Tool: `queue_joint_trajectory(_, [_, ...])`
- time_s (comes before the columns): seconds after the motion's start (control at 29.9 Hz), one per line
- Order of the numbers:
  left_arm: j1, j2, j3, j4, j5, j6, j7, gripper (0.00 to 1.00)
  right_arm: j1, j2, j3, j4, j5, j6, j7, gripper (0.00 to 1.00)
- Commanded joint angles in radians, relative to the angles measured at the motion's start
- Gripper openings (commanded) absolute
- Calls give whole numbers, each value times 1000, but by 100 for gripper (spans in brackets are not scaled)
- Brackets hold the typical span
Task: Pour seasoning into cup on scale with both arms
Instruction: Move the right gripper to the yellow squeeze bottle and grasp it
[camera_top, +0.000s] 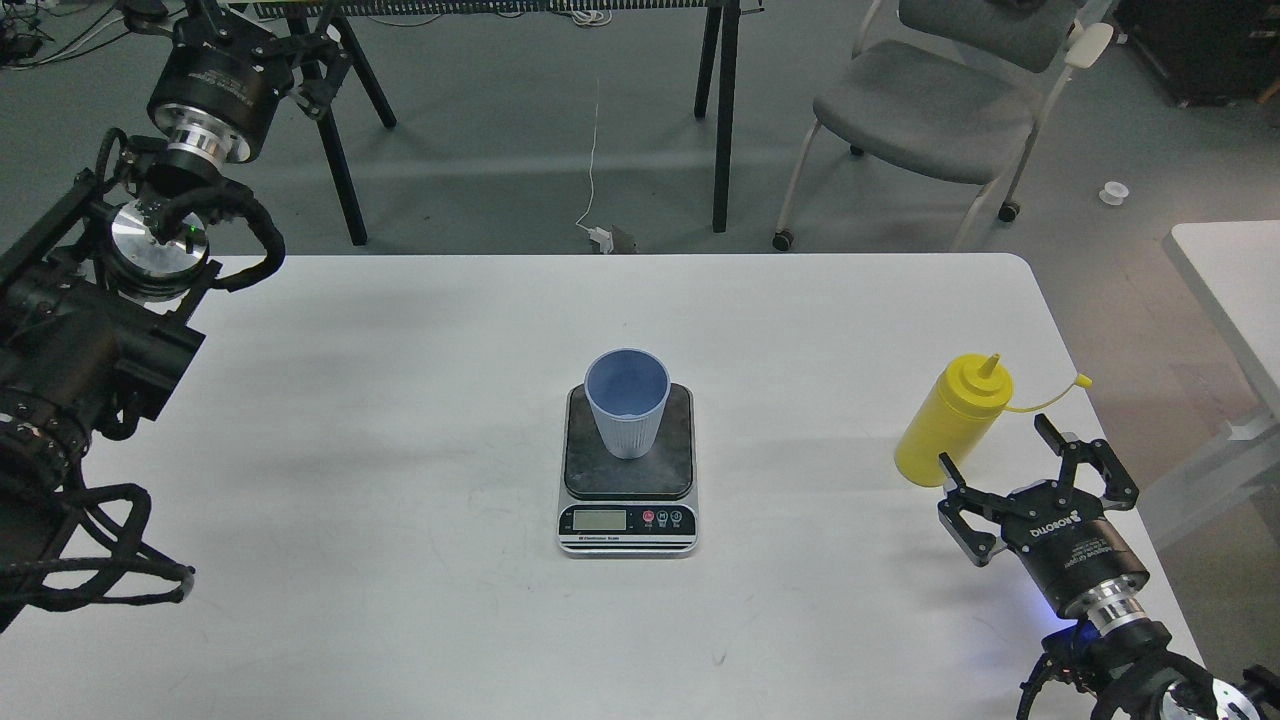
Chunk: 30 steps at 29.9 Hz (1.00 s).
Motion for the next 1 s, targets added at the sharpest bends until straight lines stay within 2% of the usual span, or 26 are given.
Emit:
queue_joint_trajectory(0.0, [25, 4, 15, -1, 1, 5, -1, 99, 20, 32, -3, -2, -12, 0, 0, 100])
queue_joint_trajectory(0.3, [25, 15, 41, -4, 1, 5, -3, 99, 22, 83, 0, -54, -13, 0, 2, 100])
queue_joint_trajectory(0.74, [23, 7, 44, -6, 2, 7, -1, 99, 25, 90, 32, -146, -10, 0, 8, 100])
queue_joint_trajectory(0.97, [30, 18, 50, -5, 4, 4, -1, 99, 107, 184, 37, -299, -10, 0, 8, 100])
